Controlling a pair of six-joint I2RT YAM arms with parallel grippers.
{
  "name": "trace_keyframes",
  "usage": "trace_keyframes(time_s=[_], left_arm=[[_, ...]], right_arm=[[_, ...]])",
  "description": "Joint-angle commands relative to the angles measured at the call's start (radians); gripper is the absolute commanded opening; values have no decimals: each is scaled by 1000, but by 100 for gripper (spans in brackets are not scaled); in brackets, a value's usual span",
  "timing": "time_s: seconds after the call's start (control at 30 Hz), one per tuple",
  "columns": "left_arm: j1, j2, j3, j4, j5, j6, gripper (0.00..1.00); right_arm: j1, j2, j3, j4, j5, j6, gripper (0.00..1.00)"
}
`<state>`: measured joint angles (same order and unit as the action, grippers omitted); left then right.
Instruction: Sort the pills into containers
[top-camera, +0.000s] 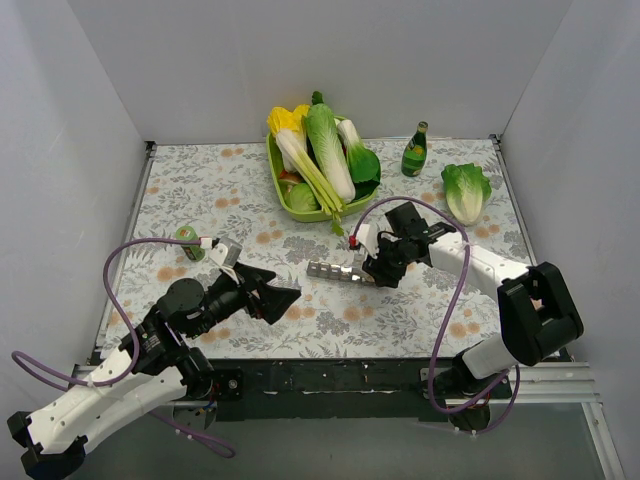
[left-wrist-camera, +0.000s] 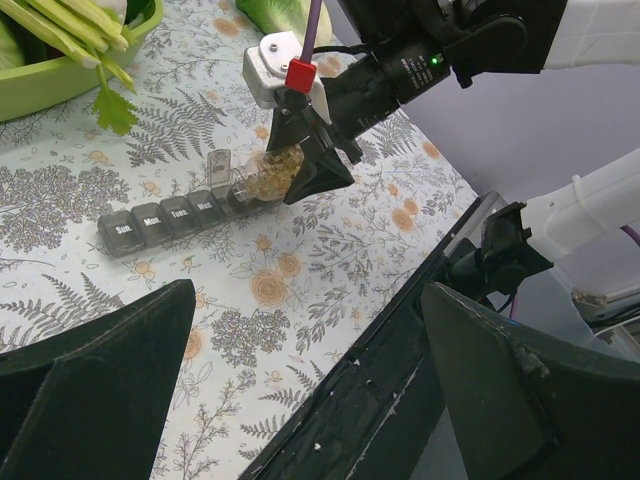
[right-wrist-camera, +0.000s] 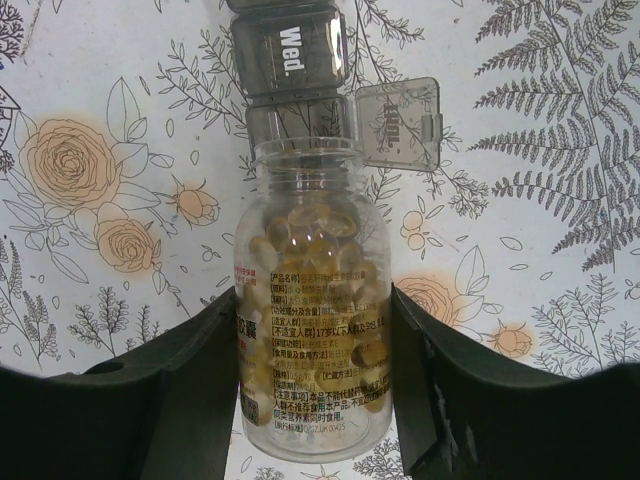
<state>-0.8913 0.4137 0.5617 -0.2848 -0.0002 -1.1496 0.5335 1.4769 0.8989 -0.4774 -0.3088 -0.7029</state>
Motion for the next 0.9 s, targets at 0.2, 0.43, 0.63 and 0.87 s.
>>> trace_keyframes(time_s=[0.2, 0.43, 0.63, 0.87], left_arm=[[3, -21, -19, -4, -3, -5, 98], [3, -26, -22, -2, -1, -7, 98], [3, -26, -22, -1, -1, -6, 98], [3, -32, -22, -1, -1, -6, 98]], right_arm=[[17, 16, 67, -41, 23, -1, 8], [26, 29, 95, -67, 46, -4, 7], [34, 42, 113, -90, 57, -4, 7], [45, 57, 130, -110, 77, -6, 7]])
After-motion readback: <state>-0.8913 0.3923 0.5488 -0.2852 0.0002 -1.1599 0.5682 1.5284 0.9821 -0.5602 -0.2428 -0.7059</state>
